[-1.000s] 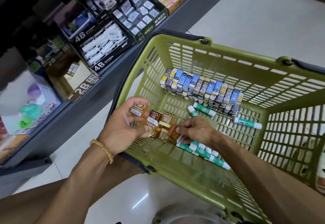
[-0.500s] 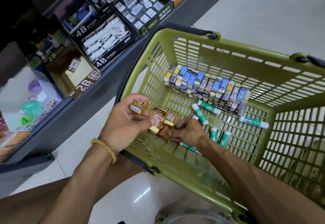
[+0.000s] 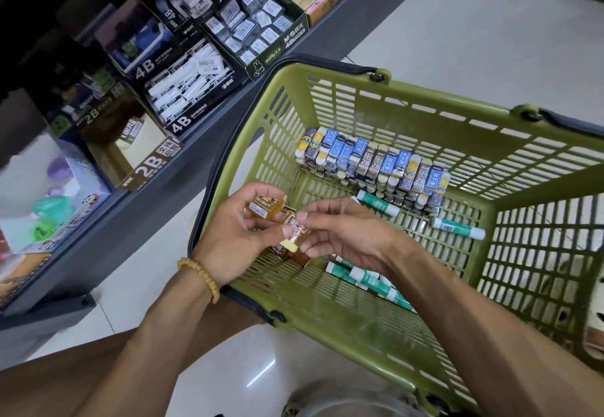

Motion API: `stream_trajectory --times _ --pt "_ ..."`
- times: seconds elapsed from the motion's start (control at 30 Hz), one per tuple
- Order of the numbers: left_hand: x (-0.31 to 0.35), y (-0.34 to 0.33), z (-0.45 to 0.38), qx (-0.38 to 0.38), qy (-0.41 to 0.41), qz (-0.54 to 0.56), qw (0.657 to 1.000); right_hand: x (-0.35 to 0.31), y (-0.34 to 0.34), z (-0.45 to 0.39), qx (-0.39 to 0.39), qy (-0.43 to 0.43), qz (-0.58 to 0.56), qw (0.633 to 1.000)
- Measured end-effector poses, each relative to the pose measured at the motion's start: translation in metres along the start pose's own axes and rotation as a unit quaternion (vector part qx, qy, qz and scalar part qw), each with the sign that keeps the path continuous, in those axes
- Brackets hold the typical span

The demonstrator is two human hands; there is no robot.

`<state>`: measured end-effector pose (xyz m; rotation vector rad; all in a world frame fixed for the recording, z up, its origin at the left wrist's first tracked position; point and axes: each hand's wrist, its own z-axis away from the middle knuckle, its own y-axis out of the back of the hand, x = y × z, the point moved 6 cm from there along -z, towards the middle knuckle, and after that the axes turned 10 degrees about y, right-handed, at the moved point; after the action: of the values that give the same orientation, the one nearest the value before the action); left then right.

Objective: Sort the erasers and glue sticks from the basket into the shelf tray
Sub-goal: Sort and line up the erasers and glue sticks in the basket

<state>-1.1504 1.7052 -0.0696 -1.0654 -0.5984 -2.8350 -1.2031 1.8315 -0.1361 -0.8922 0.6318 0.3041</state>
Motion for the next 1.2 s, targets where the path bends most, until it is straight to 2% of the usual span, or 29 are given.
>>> stream_trajectory --times 0.13,0.2,0.27,0.33,0.47,0.63,0.7,0.73,0.77,0.83,0.9,1.0,1.2 --pt "0.001 0.003 0.001 0.004 0.001 0.03 1.0 -0.002 0.001 -0.001 0.005 0.033 0.056 0.998" --pt "0.003 0.008 0.003 0.027 -0.007 0.009 1.0 -0.001 0.013 -0.006 0.068 0.033 0.073 0.994" --pt "0.004 0.013 0.008 0.045 -0.017 -0.023 0.999 0.005 0.027 -0.012 0.124 0.008 0.141 0.982" --pt "0.005 0.018 0.014 0.043 -0.018 -0.033 0.998 0.017 0.028 -0.021 0.12 -0.019 0.253 0.96" --pt "-0.002 0.024 0.02 0.044 0.017 0.012 0.999 0.041 0.01 -0.044 0.085 -0.012 0.427 0.9" --pt "-0.004 0.033 0.021 0.095 0.016 0.028 0.995 0.045 -0.007 -0.055 0.109 0.047 0.537 0.835" --pt "-0.004 0.033 0.02 0.1 0.015 0.033 0.994 0.044 -0.009 -0.055 0.116 0.056 0.557 0.82" --pt "-0.003 0.032 0.019 0.1 0.013 0.035 0.994 0.039 -0.007 -0.052 0.128 0.065 0.54 0.829" --pt "-0.004 0.032 0.017 0.101 0.011 0.037 0.994 0.031 -0.004 -0.047 0.146 0.072 0.486 0.859" --pt "-0.003 0.029 0.013 0.102 0.008 0.04 0.994 0.016 0.003 -0.033 0.165 0.067 0.285 0.942" --pt "-0.001 0.022 0.007 0.092 0.013 0.043 0.995 -0.004 0.005 -0.016 0.129 0.063 0.118 0.983" --pt "0.005 0.001 -0.001 0.048 0.023 0.057 0.997 -0.033 0.006 0.005 0.079 0.089 0.115 0.986" --pt "0.02 -0.036 -0.009 -0.033 0.022 0.071 0.997 -0.045 0.024 0.025 0.111 0.096 0.155 0.977"
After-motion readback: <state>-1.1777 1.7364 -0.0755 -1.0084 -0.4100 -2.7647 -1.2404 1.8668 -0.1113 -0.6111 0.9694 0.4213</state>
